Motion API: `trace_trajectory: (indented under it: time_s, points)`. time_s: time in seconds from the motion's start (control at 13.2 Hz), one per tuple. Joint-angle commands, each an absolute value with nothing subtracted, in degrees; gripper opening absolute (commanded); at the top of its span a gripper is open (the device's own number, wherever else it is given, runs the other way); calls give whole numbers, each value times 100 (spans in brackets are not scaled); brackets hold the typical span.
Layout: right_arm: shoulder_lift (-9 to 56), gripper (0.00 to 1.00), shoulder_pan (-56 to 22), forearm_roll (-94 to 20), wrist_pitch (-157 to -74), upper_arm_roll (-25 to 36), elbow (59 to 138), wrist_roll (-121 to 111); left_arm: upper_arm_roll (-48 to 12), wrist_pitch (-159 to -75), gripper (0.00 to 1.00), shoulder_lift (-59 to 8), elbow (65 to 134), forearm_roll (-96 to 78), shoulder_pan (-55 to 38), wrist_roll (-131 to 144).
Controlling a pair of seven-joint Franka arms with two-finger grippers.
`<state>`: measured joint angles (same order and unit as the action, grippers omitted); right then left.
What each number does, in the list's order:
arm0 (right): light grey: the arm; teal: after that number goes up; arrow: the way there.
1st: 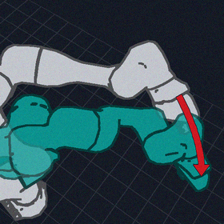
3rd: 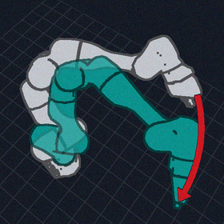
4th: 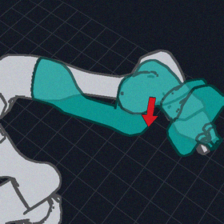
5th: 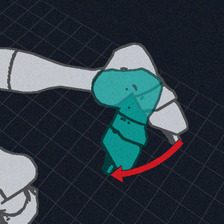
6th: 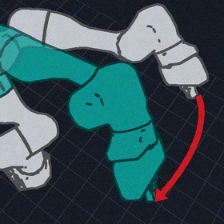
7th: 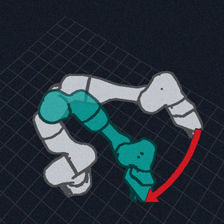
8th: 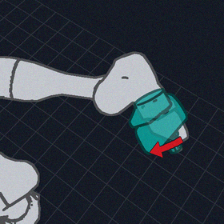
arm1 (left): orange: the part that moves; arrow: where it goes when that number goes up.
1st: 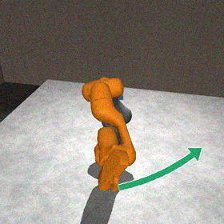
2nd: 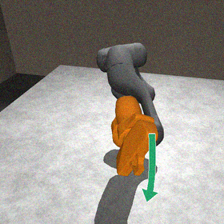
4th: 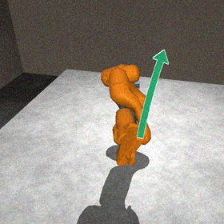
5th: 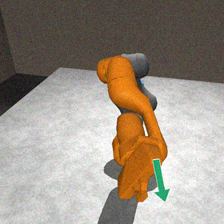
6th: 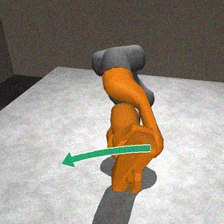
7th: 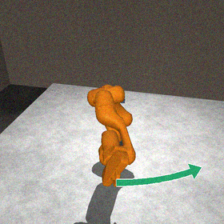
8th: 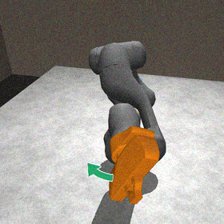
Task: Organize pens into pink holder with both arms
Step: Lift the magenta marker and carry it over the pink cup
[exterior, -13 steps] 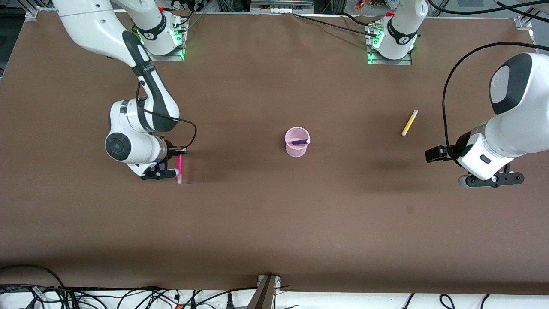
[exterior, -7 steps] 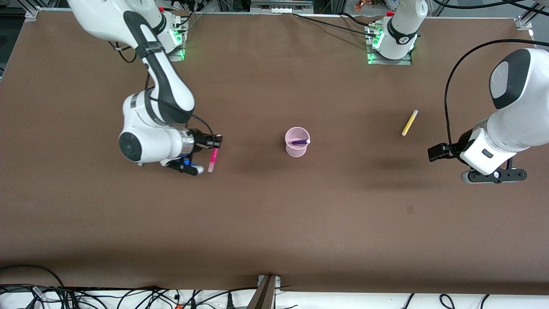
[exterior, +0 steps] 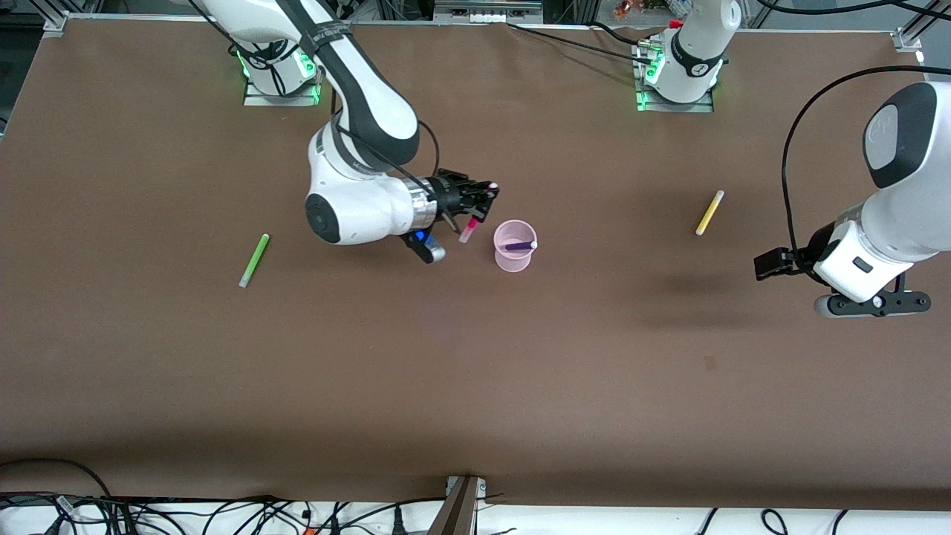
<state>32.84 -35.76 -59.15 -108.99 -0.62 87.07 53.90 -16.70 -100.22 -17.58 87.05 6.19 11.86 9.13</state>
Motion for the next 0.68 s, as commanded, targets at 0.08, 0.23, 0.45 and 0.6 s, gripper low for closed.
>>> trace_trajectory:
  time_s: [0.08, 0.23, 0.45, 0.6]
  points:
    - [3664, 0, -4015, -6828, -11161, -9, 8367, 5572, -1696, -10020, 100, -1556, 8824, 475, 1266, 747]
    - [3787, 0, -4270, -6829, -11503, -9, 8367, 5511, -1653, -9967, 100, -1521, 8833, 475, 1169, 738]
    - [3989, 0, -4377, -6785, -11619, -9, 8254, 5475, -1128, -9932, 100, -1468, 8842, 448, 706, 677]
    - [4139, 0, -4377, -6733, -11619, 0, 8078, 5414, -277, -9853, 100, -1380, 8868, 29, 143, 196]
